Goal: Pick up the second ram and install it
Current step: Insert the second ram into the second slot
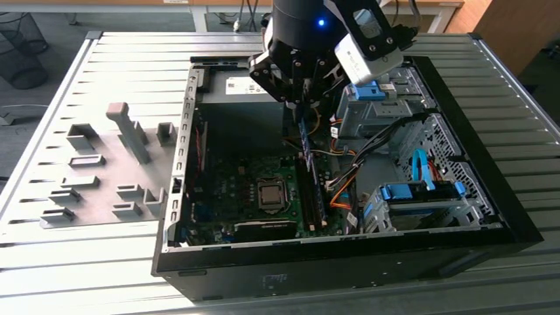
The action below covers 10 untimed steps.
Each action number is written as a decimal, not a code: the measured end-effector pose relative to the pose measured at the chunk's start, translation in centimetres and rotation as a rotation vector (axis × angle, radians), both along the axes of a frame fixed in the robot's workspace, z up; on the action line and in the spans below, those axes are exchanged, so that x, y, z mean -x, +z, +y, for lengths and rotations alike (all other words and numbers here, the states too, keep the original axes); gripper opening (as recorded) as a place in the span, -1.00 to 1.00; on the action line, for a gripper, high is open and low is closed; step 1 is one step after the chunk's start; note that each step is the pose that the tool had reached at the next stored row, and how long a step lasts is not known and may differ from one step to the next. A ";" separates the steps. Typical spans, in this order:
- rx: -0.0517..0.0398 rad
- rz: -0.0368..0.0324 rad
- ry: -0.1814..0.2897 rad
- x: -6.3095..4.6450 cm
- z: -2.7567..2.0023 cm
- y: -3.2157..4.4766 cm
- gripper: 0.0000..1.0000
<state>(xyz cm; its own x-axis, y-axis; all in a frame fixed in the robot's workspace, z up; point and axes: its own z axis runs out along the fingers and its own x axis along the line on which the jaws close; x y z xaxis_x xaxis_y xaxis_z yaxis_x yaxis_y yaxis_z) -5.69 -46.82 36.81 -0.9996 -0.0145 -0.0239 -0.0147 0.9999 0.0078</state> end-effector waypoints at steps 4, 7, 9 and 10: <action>0.0000 0.0000 0.000 0.0 0.00 -0.01 -0.72; 0.0000 -0.0001 0.000 0.1 0.00 -0.01 -0.72; 0.0000 0.0000 0.000 0.1 0.00 -0.05 -0.72; -0.0001 -0.0001 0.000 0.1 0.00 -0.09 -0.72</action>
